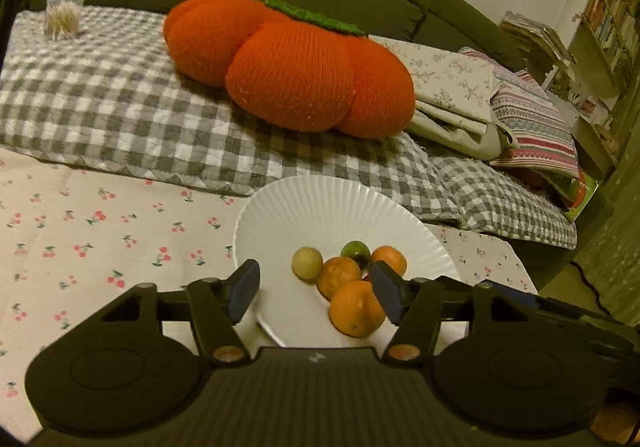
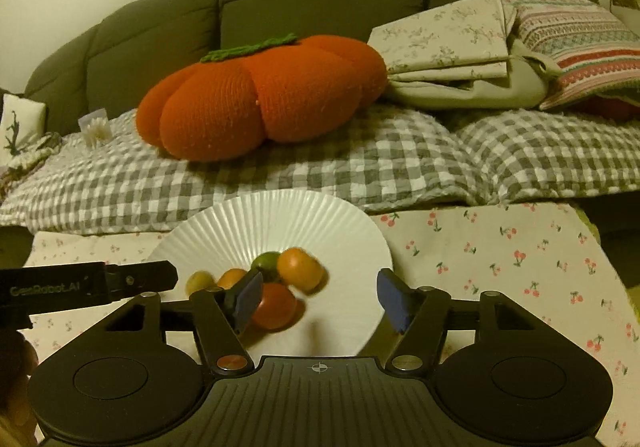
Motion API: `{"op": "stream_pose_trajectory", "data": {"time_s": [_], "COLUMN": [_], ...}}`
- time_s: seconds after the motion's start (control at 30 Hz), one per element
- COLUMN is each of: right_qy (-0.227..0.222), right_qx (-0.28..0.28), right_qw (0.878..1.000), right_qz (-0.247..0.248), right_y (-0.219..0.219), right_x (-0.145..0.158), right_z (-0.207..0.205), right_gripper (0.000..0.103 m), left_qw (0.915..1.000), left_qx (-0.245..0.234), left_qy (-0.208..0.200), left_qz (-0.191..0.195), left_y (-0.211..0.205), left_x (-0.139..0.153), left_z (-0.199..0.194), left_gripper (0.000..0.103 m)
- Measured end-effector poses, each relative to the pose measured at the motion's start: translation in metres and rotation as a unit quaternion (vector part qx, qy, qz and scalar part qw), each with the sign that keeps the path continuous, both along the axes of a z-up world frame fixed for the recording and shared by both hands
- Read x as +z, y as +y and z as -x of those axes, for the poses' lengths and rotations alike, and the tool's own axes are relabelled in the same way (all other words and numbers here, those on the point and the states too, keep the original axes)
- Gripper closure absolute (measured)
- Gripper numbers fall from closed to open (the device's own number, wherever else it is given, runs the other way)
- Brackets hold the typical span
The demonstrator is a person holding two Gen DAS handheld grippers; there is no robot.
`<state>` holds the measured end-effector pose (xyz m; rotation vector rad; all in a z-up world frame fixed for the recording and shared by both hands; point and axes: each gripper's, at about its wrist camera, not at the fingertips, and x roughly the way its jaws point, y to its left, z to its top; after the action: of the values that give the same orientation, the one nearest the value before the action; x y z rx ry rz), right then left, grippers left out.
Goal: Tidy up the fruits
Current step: 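Move both open tools back to the remaining fruits on the cloth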
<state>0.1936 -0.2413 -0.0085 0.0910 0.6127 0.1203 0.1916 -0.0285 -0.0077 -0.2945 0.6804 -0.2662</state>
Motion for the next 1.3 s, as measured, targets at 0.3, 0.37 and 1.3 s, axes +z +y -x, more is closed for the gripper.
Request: {"op": "stream_pose_trajectory", "data": {"time_s": [0.3,0.37,1.3], "right_qy": [0.001,0.004,0.081], "right_qx": [0.003,0.007,0.015], "right_qw": [0.999,0.999,0.991], "right_qz": [-0.038,-0.044,-0.104], "right_y": [0.013,0.017,0.036], "right_x": [0.021,0.024,0.021], "right_z": [0.031,0.038,0.134], "right_gripper": [0.035,0.035,0.028], "left_qw": [0.9989,0.9987,0.9960], "left_qx": [0.024,0.031,0.059], "left_qy": [0.006,0.007,0.046], "left_qz": [-0.039,-0.040,-0.049], "left_y": [0.017,0.023,0.058], "left_x": [0.024,0.027,0.005], "left_z": [0.039,0.050,0.149], "left_gripper": [0.027,0.025,0.019]}}
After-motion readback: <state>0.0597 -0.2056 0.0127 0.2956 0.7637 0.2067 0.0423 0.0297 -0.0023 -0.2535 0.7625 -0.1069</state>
